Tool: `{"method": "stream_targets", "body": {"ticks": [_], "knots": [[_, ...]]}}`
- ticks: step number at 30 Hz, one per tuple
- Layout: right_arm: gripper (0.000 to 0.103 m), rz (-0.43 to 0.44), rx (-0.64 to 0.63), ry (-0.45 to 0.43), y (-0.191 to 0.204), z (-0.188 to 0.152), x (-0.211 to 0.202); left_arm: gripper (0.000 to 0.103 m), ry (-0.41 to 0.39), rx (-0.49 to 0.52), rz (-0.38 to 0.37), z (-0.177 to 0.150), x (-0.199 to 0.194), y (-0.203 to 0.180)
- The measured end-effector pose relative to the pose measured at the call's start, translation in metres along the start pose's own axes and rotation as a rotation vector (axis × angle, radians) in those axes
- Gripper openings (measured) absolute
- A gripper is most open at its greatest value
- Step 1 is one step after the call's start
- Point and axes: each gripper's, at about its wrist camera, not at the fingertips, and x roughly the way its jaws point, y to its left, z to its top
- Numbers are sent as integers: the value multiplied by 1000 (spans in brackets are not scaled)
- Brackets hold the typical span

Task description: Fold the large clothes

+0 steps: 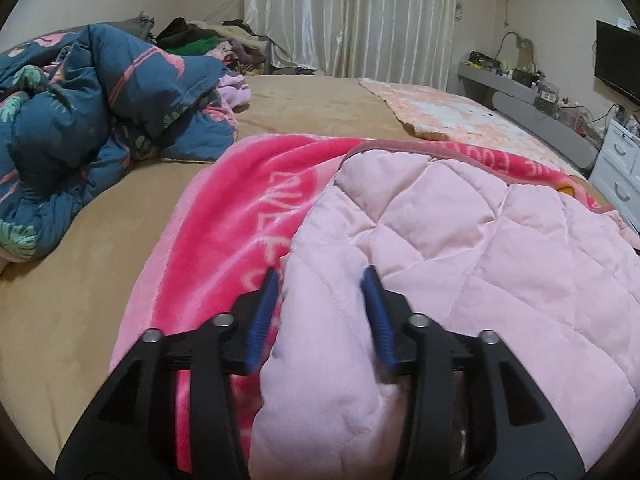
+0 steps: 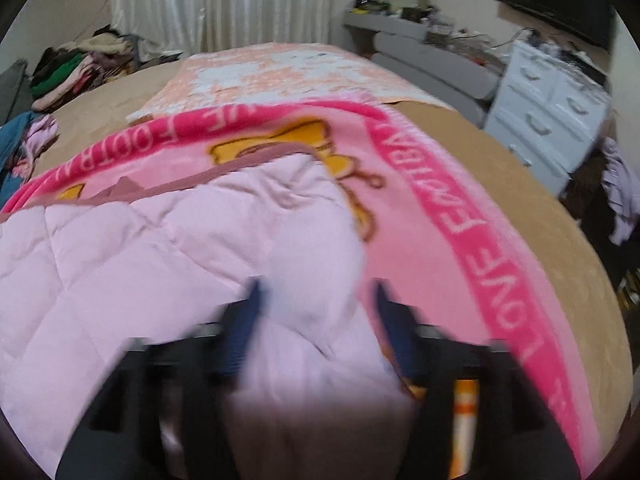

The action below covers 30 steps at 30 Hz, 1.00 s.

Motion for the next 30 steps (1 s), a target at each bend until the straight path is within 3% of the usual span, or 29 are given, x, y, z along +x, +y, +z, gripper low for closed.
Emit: {"method": "stream_targets", "body": {"ticks": [2, 4, 5, 7, 13, 20, 30], "knots": [[89, 49, 37, -29, -11, -8, -18, 68, 5, -3, 16, -1, -7, 1], [94, 91, 50, -54, -22, -17, -39, 76, 9, -3, 26, -2, -17, 2], [97, 108, 49, -76, -26, -23, -51, 86, 14, 0, 37, -2, -22, 2], [97, 147, 46, -114, -34, -34, -75, 93, 14, 9, 60, -3, -37, 1], [99, 292, 50, -125, -53, -73, -130, 94, -36, -84, 29, 0, -90, 2], [99, 375, 90, -116, -63, -111, -169, 94, -35, -132, -1, -26, -138, -10], [99, 420, 249, -23, -76, -152, -160, 94, 20, -151, -15, -86, -156, -26]]}}
